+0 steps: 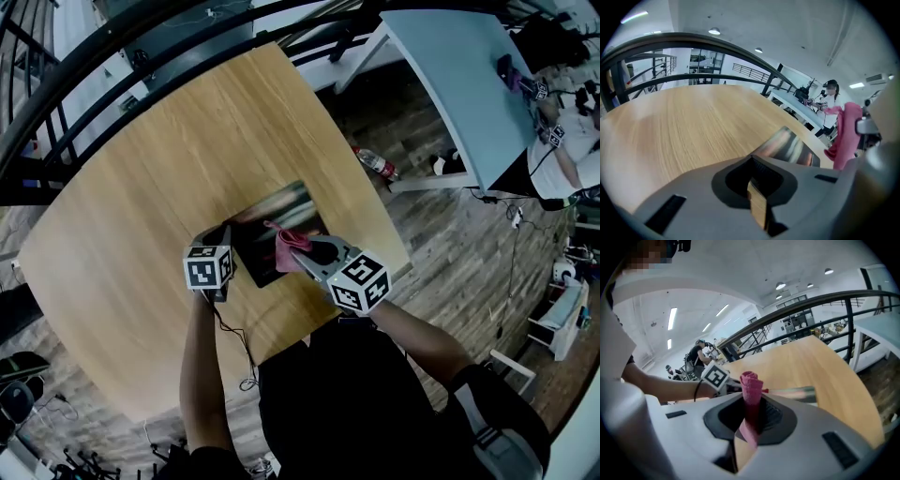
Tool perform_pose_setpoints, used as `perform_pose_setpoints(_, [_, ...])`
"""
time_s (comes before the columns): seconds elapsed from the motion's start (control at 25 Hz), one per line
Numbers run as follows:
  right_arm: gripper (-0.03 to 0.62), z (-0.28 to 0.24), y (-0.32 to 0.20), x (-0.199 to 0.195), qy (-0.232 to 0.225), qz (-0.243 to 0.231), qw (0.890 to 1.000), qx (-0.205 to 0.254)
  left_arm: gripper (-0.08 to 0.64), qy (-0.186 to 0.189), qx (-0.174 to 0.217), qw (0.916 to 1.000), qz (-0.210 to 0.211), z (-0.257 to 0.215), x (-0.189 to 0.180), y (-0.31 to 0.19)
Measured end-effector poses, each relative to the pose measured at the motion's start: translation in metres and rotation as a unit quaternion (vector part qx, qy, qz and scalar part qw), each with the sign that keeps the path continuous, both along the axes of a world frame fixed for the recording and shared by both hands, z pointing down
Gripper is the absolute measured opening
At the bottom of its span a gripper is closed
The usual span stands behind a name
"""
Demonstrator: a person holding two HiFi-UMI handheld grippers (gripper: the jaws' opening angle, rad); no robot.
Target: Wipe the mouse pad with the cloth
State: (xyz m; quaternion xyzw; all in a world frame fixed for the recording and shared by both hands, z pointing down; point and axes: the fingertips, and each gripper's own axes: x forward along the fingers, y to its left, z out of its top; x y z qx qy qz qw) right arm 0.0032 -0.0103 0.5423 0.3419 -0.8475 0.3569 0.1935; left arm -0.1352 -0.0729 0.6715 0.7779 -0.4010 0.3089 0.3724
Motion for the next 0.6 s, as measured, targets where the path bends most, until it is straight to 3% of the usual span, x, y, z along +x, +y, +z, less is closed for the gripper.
perform_pose_setpoints(0.28, [0.067,0.020,0.040,-0.067,-0.056,-0.057,0.994,-0.071,0.023,0.018,-0.021,0.9993,0.023,0.015,0.008,-0.007])
perform_pose_setpoints(0.4, [0.067,0.033,0.051,-0.085,-0.052,-0.073,0.992,-0.084,0.023,0.044,-0.033,0.9984,0.012,0.014,0.005,-0.006])
perform_pose_setpoints(0.6, [0.067,0.074,0.059,-0.098,-0.024,-0.096,0.990,-0.101,0.023,0.055,-0.037,0.9976,0.023,0.012,0.006,-0.004])
